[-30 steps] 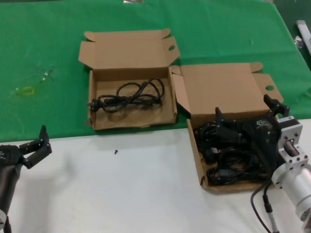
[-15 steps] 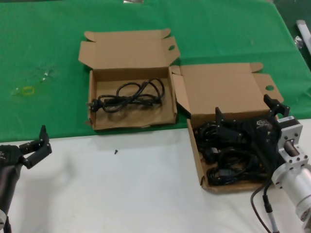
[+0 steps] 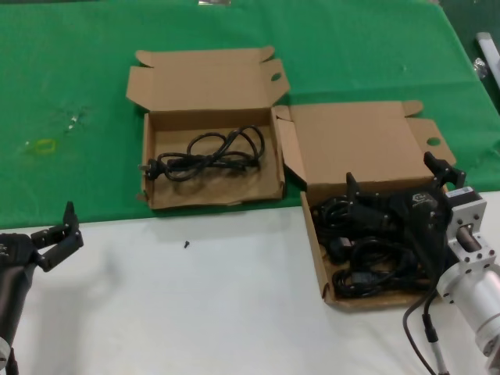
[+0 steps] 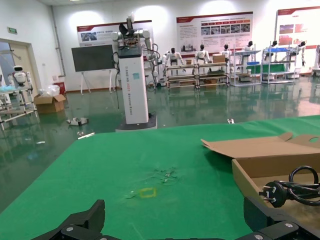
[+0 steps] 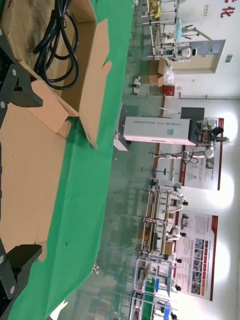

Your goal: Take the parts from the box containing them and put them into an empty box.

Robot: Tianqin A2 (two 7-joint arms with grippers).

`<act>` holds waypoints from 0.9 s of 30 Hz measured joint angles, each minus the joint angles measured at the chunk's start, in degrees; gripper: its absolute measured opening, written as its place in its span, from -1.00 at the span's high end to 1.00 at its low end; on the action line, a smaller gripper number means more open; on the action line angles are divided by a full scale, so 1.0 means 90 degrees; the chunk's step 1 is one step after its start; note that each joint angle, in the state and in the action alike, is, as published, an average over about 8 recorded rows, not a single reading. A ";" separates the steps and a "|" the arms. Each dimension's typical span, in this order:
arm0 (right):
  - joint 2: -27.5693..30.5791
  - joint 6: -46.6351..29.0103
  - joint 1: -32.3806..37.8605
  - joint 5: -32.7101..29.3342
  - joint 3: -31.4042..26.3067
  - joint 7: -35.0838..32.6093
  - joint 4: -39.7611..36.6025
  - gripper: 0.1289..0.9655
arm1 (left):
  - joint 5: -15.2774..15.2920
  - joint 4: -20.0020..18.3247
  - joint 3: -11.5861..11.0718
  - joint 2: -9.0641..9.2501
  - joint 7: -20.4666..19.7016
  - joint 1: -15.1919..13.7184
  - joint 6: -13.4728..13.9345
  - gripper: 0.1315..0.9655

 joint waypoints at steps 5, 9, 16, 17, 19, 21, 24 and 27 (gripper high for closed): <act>0.0000 0.0000 0.0000 0.0000 0.0000 0.0000 0.0000 -1.00 | 0.0000 0.0000 0.0000 0.0000 0.0000 0.0000 0.0000 -1.00; 0.0000 0.0000 0.0000 0.0000 0.0000 0.0000 0.0000 -1.00 | 0.0000 0.0000 0.0000 0.0000 0.0000 0.0000 0.0000 -1.00; 0.0000 0.0000 0.0000 0.0000 0.0000 0.0000 0.0000 -1.00 | 0.0000 0.0000 0.0000 0.0000 0.0000 0.0000 0.0000 -1.00; 0.0000 0.0000 0.0000 0.0000 0.0000 0.0000 0.0000 -1.00 | 0.0000 0.0000 0.0000 0.0000 0.0000 0.0000 0.0000 -1.00; 0.0000 0.0000 0.0000 0.0000 0.0000 0.0000 0.0000 -1.00 | 0.0000 0.0000 0.0000 0.0000 0.0000 0.0000 0.0000 -1.00; 0.0000 0.0000 0.0000 0.0000 0.0000 0.0000 0.0000 -1.00 | 0.0000 0.0000 0.0000 0.0000 0.0000 0.0000 0.0000 -1.00; 0.0000 0.0000 0.0000 0.0000 0.0000 0.0000 0.0000 -1.00 | 0.0000 0.0000 0.0000 0.0000 0.0000 0.0000 0.0000 -1.00; 0.0000 0.0000 0.0000 0.0000 0.0000 0.0000 0.0000 -1.00 | 0.0000 0.0000 0.0000 0.0000 0.0000 0.0000 0.0000 -1.00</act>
